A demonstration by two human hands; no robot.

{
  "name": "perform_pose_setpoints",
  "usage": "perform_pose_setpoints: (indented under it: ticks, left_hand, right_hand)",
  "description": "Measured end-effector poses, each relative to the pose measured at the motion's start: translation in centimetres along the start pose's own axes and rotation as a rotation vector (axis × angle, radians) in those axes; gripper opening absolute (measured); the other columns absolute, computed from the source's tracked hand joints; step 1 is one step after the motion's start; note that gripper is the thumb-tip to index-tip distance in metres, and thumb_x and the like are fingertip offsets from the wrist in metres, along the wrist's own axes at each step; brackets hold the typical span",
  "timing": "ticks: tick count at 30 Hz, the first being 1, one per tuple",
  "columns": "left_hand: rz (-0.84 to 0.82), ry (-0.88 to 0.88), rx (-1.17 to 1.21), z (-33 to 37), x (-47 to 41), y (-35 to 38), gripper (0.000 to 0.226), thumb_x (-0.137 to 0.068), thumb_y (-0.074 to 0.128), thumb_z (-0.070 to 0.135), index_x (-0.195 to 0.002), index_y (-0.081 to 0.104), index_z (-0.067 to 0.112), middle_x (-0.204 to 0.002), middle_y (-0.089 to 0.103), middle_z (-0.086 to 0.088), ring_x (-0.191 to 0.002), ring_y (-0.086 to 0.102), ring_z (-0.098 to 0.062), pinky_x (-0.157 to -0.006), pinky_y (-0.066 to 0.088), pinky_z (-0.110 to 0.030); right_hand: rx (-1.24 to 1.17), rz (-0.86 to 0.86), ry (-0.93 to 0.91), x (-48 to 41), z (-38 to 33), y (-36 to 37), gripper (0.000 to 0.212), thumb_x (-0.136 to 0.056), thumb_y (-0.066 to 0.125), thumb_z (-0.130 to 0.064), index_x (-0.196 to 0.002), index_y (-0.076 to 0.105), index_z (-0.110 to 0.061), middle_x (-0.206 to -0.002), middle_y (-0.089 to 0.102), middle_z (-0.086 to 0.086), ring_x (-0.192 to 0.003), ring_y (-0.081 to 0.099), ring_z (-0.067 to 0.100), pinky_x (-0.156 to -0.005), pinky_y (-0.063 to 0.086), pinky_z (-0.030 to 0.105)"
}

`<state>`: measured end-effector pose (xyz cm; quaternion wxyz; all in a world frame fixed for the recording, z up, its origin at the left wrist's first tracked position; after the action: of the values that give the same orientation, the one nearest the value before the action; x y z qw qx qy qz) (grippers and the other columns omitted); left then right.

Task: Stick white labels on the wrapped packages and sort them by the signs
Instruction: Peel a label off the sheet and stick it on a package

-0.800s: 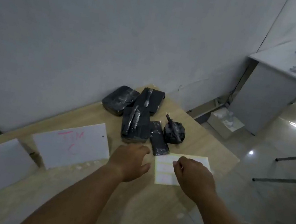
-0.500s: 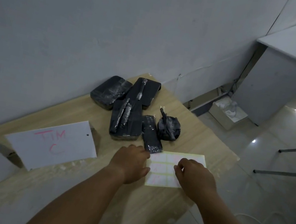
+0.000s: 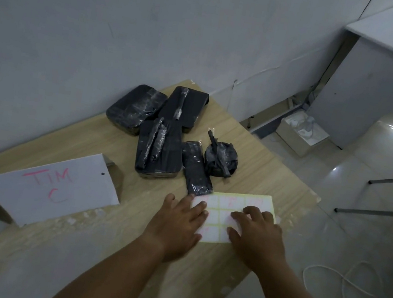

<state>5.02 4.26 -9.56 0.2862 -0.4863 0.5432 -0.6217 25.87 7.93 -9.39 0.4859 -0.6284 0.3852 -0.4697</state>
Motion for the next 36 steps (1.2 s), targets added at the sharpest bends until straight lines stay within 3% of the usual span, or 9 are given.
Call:
perform_pose_setpoints:
  ticks: [5,9,15,22,36]
  left_hand:
    - [-0.010,-0.019,-0.005,0.3,0.7,1.2,0.066,-0.100,0.014,0.057,-0.156,0.002,0.024,-0.165,-0.002,0.003,-0.150,-0.013,-0.027,-0.108,-0.004,-0.062]
    - [-0.005,-0.016,0.035,1.0,2.0,2.1,0.069,-0.098,0.014,0.061,-0.156,0.002,0.025,-0.165,-0.001,0.002,-0.150,-0.012,-0.026,-0.107,-0.009,-0.061]
    - [0.030,-0.017,0.043,1.3,3.7,2.6,0.068,-0.099,0.013,0.060,-0.156,0.008,0.024,-0.165,0.005,0.000,-0.151,-0.006,-0.027,-0.106,-0.005,-0.060]
    - [0.110,-0.205,0.053,-0.3,2.9,1.8,0.066,-0.099,0.021,0.055,-0.155,0.013,0.020,-0.165,0.009,-0.001,-0.150,0.003,-0.027,-0.105,0.003,-0.058]
    - [0.058,-0.379,0.207,-1.4,2.0,2.2,0.070,-0.088,0.041,0.071,-0.147,0.028,0.036,-0.165,-0.003,-0.009,-0.149,-0.007,-0.035,-0.104,0.005,-0.063]
  right_hand:
    - [0.042,0.011,0.015,0.7,-0.4,0.2,0.047,-0.092,0.035,-0.059,-0.134,0.047,-0.041,-0.143,0.042,-0.010,-0.124,0.040,0.023,-0.094,0.036,0.043]
    - [0.058,0.035,0.024,1.6,-1.0,0.5,0.048,-0.092,0.030,-0.061,-0.129,0.051,-0.039,-0.137,0.048,-0.008,-0.119,0.044,0.023,-0.092,0.035,0.043]
    - [0.094,0.032,0.041,2.2,-2.7,0.4,0.047,-0.092,0.030,-0.063,-0.124,0.052,-0.037,-0.129,0.053,-0.006,-0.118,0.046,0.022,-0.095,0.031,0.046]
    - [0.076,0.057,-0.004,0.3,-4.8,-0.7,0.045,-0.091,0.037,-0.063,-0.127,0.051,-0.039,-0.125,0.055,-0.007,-0.115,0.045,0.023,-0.088,0.028,0.043]
    - [-0.039,-0.157,0.076,-2.0,-7.3,-1.1,0.056,-0.089,0.051,-0.058,-0.133,0.038,-0.027,-0.134,0.046,0.003,-0.121,0.041,0.027,-0.096,0.033,0.052]
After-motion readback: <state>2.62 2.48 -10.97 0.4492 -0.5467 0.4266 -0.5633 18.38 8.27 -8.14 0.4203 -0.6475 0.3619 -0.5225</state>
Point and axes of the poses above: each hand's wrist, its own x-axis away from the middle knuckle, its own y-axis out of the palm, z = x × y, the point moved 1 cm from there along -x, towards the middle knuckle
